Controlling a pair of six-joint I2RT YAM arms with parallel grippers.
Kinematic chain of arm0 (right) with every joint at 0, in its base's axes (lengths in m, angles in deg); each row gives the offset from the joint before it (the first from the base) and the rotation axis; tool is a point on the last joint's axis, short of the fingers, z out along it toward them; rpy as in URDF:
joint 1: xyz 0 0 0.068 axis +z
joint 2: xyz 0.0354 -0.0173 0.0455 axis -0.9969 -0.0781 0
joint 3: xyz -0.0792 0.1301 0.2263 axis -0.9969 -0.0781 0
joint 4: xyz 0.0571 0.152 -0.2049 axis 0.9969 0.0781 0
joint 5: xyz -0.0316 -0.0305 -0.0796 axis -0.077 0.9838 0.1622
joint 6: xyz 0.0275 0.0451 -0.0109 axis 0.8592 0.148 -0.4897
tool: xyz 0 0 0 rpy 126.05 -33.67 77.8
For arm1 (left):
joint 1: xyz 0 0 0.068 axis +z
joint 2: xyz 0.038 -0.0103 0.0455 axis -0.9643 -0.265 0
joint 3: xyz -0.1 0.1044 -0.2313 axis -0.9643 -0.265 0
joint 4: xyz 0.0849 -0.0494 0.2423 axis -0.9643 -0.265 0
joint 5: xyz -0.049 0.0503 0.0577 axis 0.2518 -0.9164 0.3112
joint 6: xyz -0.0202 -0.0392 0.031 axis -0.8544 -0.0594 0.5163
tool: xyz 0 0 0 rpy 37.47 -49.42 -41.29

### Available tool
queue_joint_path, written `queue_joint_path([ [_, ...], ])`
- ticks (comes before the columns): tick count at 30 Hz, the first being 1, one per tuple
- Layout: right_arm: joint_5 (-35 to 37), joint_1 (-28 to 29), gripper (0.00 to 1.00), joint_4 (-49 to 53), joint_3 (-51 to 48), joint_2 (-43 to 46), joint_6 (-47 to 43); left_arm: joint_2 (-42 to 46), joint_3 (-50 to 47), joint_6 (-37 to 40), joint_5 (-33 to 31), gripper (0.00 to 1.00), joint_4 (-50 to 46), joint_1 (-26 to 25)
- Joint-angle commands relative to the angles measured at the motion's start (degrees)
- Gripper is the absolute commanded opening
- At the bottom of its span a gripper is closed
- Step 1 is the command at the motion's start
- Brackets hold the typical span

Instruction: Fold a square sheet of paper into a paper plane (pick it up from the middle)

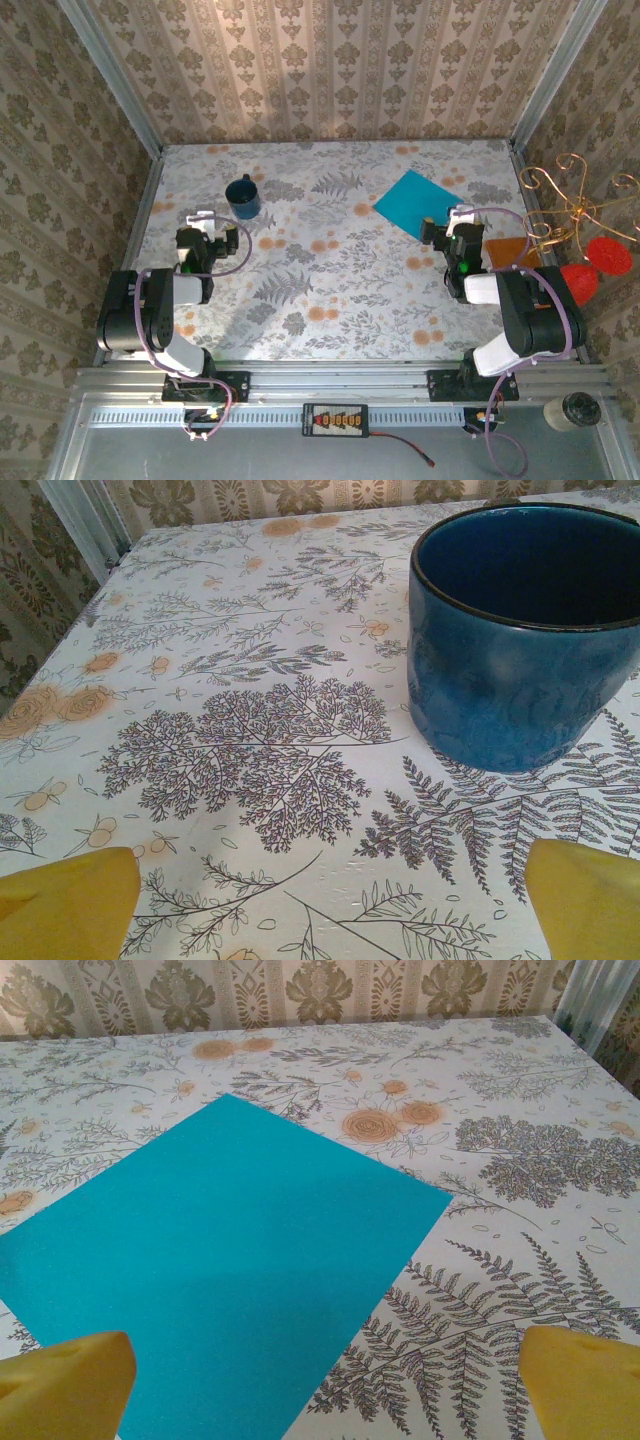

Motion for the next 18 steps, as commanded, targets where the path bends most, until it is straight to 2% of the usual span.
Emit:
queue_joint_path([
  [1, -0.7, -0.28, 1.0, 0.04, 0.55, -0.17, -0.51, -0.17, 1.11, 0.96, 0.95, 1.0, 0.32, 0.5],
  [6, -0.45, -0.19, 1.0, -0.05, 0.35, 0.31, -0.54, 0.07, 1.07, 0.66, -0.37, 1.0, 0.3, 0.36],
  [9, 2.17, 0.05, 1.0, 4.37, 0.76, 5.05, 0.09, 4.1, 1.5, -0.29, -2.82, 1.0, -3.8, 0.37],
  [11, 5.4, 0.17, 1.0, 10.02, 1.58, 10.71, 1.28, 9.63, 2.97, -0.73, -4.64, 1.0, -11.11, 0.19],
  [14, 6.27, 0.26, 1.0, 22.79, 4.34, 18.24, 4.24, 17.93, 6.31, -4.41, -6.34, 1.0, -23.26, 0.22],
  [18, 4.03, 1.1, 1.0, 40.14, 9.47, 27.08, 10.61, 27.01, 13.77, -14.95, -5.19, 1.0, -44.08, 0.09],
])
